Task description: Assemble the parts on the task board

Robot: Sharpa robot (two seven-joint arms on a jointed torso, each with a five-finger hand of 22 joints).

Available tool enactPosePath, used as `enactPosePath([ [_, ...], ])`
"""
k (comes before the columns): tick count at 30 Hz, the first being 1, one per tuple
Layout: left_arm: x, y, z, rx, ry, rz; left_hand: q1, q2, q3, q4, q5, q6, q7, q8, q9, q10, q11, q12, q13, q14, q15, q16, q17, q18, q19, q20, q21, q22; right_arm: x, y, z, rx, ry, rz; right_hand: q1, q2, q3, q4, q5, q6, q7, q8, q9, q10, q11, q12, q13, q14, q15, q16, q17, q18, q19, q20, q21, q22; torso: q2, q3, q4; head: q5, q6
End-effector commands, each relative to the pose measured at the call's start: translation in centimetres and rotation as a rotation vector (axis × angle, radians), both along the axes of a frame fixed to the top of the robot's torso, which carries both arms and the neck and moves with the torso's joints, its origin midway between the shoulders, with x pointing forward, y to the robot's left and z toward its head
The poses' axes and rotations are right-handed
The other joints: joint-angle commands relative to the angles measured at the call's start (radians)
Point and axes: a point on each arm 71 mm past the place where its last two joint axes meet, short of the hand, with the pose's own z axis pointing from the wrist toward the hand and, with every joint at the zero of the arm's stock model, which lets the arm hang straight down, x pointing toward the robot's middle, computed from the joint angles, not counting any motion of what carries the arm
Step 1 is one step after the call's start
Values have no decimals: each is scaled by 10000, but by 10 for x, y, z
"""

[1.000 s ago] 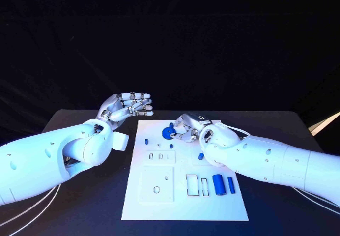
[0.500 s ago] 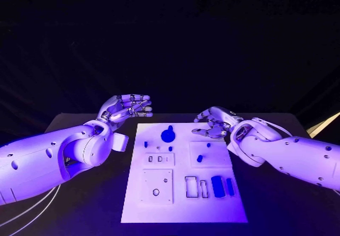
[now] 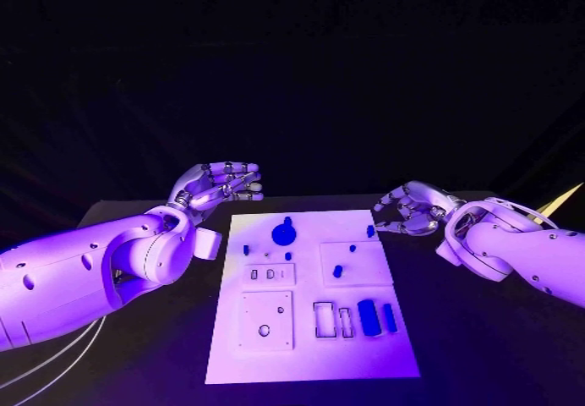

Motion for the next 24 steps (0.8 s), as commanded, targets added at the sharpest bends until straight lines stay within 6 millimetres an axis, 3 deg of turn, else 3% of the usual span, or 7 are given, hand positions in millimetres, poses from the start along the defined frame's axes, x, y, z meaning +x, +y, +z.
enactPosePath([
  [1,0,-1,0,-32,-8,-60,-124,-167,148,-167,-32,-104,451,52,173,-20,-5,-67,155,-88,28,-146,187,14,74,-46,172,180,2,-4,-2,-111,-8,-55,300,37,-24,-224,120,-124,6,-149,92,-217,15,-107,1063,1025,88,136,2746,-42,327,70,-75,1761,-2,7,2,-21,-16],
  [7,0,-1,-1,-33,0,-63,-124,-167,148,-167,-32,-104,451,52,173,-20,-5,-67,155,-88,28,-146,187,14,74,-46,172,180,8,-8,-9,-278,58,-276,334,27,-38,-243,120,-144,8,-163,88,-223,17,-115,1056,1025,88,136,2746,-47,338,70,-60,1775,16,-26,28,-32,-47],
  [11,0,-1,-1,-36,1,-68,-124,-167,148,-167,-32,-104,451,52,173,-20,-5,-67,155,-88,28,-146,187,14,74,-46,172,180,11,-7,-16,-353,141,-332,347,23,-47,-250,120,-161,10,-173,85,-225,19,-118,1054,1025,89,136,2746,-47,339,70,-60,1776,12,-22,40,-43,-84],
  [17,0,-2,-1,-39,2,-76,-124,-167,148,-167,-32,-104,451,52,173,-20,-5,-67,155,-88,28,-146,187,14,74,-46,172,180,14,-4,-24,-469,264,-366,397,40,-45,-273,126,-177,10,-185,83,-205,19,-91,1074,1025,90,136,2746,-55,357,70,-35,1799,15,-51,37,-48,-138],
  [24,1,-2,-1,-40,1,-76,-124,-167,148,-167,-32,-104,451,52,173,-20,-5,-67,155,-88,28,-146,187,14,74,-46,172,180,16,-1,-33,-583,409,-411,501,98,-2,-323,131,-155,1,-178,89,-187,10,-71,1087,1025,85,136,2746,-57,366,68,-28,1808,7,-40,27,-20,-208],
])
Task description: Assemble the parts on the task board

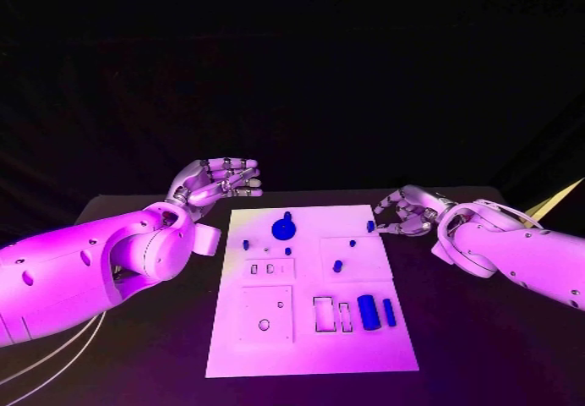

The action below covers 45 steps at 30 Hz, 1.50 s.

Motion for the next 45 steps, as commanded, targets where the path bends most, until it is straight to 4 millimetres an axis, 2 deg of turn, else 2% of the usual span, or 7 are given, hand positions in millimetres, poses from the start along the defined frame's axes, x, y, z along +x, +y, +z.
enactPosePath([
  [1,0,-1,1,-34,-29,-56,-124,-167,150,-165,-32,-104,451,52,171,-20,-5,-67,155,-87,27,-146,165,14,74,-46,172,178,1,1,-3,-66,56,3,153,33,109,-233,130,-75,-1,-173,92,-180,8,-65,1090,1025,83,136,2746,-57,369,66,-27,1810,-11,8,-15,20,-45],
  [5,0,-1,1,-32,-28,-51,-124,-167,150,-165,-32,-104,451,52,171,-20,-5,-67,155,-87,27,-146,165,14,74,-46,172,178,2,3,-6,-96,81,-18,231,165,252,-279,129,52,-33,-124,116,-121,-22,1,1133,1025,57,136,2746,-70,403,47,15,1851,-13,-2,-8,22,-41],
  [10,0,-1,1,-29,-28,-42,-124,-167,150,-165,-32,-104,451,52,171,-20,-5,-67,155,-87,27,-146,165,14,74,-46,172,178,2,6,-7,-107,127,29,279,407,576,-329,131,183,-44,-95,124,-62,-41,61,1174,1025,26,136,2746,-81,433,16,50,1888,-13,11,-17,41,-58],
  [16,0,-1,1,-25,-27,-31,-120,-163,159,-196,-30,-103,449,51,176,-20,-7,-64,157,-90,26,-156,185,15,66,-46,187,183,2,9,-10,-112,191,84,283,429,683,-364,128,256,-54,-72,129,-9,-50,131,1224,1025,17,136,2746,-94,463,7,96,1929,-15,13,-28,55,-83],
  [25,0,-1,1,-25,-24,-35,-120,-163,159,-196,-30,-103,449,51,176,-20,-7,-64,157,-90,26,-156,185,15,66,-46,187,183,3,13,-14,-138,286,114,270,438,742,-379,126,303,-63,-57,132,9,-57,152,1239,1025,9,136,2746,-100,477,0,116,1947,-5,11,-6,45,-97],
  [35,0,-1,1,-22,-18,-32,-120,-163,159,-196,-30,-103,449,51,176,-20,-7,-64,157,-90,26,-156,185,15,66,-46,187,183,4,15,-17,-153,342,109,222,457,798,-372,123,342,-66,-49,132,41,-61,191,1266,1025,4,136,2746,-110,501,-6,152,1978,-10,18,-23,62,-115],
  [45,0,-1,1,-19,-9,-32,-120,-163,159,-196,-30,-103,449,51,176,-20,-7,-64,157,-90,26,-156,185,15,66,-46,187,183,5,17,-18,-160,347,102,41,652,1127,-367,120,639,-142,66,166,134,-122,299,1343,1025,-54,136,2746,-125,541,-53,208,2034,-11,27,-25,70,-123],
])
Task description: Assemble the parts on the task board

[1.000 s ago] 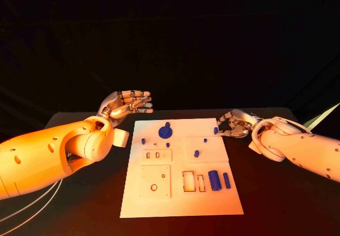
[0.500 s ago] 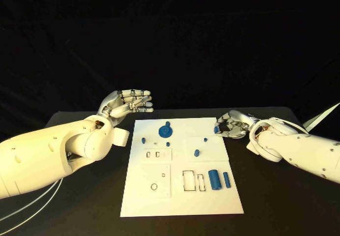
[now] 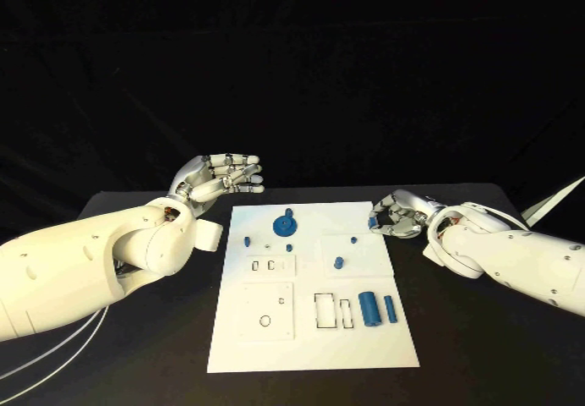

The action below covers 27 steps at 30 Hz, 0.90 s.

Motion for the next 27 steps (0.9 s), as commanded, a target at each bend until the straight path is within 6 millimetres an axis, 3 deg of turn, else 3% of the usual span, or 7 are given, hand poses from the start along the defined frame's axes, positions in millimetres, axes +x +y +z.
enactPosePath([
  [1,0,-1,1,-29,-22,-52,-119,-162,252,-102,-30,-103,449,51,171,-20,-7,-64,157,-90,27,-156,144,15,66,-47,187,179,0,1,-1,-18,23,27,6,246,384,-33,119,202,13,73,128,47,-36,246,1349,1027,-54,136,2746,-125,541,-56,186,2033,0,8,-1,7,-11],
  [10,0,-1,1,-25,-11,-50,-119,-162,252,-102,-30,-103,449,51,171,-20,-7,-64,157,-90,27,-156,144,15,66,-47,187,179,2,2,-2,-14,4,-18,-114,463,660,-103,111,486,-111,239,200,119,-133,321,1406,1027,-155,136,2746,-146,591,-141,263,2103,-2,9,-3,19,-23],
  [20,0,-1,1,-22,5,-59,-130,-153,260,-126,-30,-103,454,49,176,-24,-4,-63,157,-95,28,-168,167,14,54,-46,203,184,2,4,-1,28,-49,-46,-199,528,751,-158,106,638,-193,362,263,148,-202,345,1426,1027,-227,136,2746,-157,616,-204,303,2141,-3,16,-6,38,-22],
  [27,0,-1,1,-18,13,-55,-130,-153,260,-126,-30,-103,454,49,176,-24,-4,-63,157,-95,28,-168,167,14,54,-46,203,184,2,3,0,57,-205,-196,-247,731,947,-271,114,773,-288,539,368,204,-289,394,1468,1027,-314,136,2746,-182,669,-288,389,2215,-2,13,-2,40,-22],
])
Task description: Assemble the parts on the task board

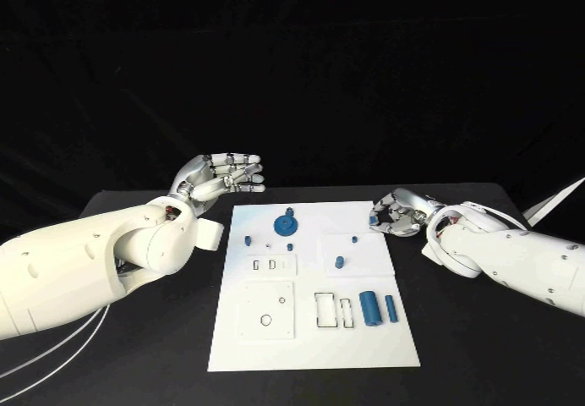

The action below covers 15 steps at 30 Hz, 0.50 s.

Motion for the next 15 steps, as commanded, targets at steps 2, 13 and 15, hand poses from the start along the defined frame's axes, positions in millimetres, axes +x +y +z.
enactPosePath([
  [2,0,-1,1,-26,-15,-51,-130,-154,260,-126,-30,-103,454,50,137,-24,-4,-63,157,-94,28,-168,156,14,55,-46,203,182,0,1,1,25,-140,-84,98,410,585,-137,118,324,-57,411,293,84,-166,283,1474,1025,-141,136,2746,-184,708,-112,239,2221,0,4,2,-6,0],
  [13,0,1,1,-11,-11,-10,-130,-154,260,-126,-30,-103,454,50,137,-24,-4,-63,157,-94,28,-168,156,14,55,-46,203,182,-12,12,14,273,-814,-316,69,468,661,-165,118,320,-47,446,320,93,-177,286,1478,1025,-126,136,2746,-210,762,-119,333,2294,-34,-12,-26,3,-14],
  [15,0,1,1,-6,-8,1,-130,-154,260,-126,-30,-103,454,50,137,-24,-4,-63,157,-94,28,-168,156,14,55,-46,203,182,-16,20,19,360,-935,-314,61,479,675,-168,117,321,-43,453,325,90,-176,278,1473,1025,-121,136,2746,-216,775,-118,356,2311,-32,-6,-22,-9,-16],
])
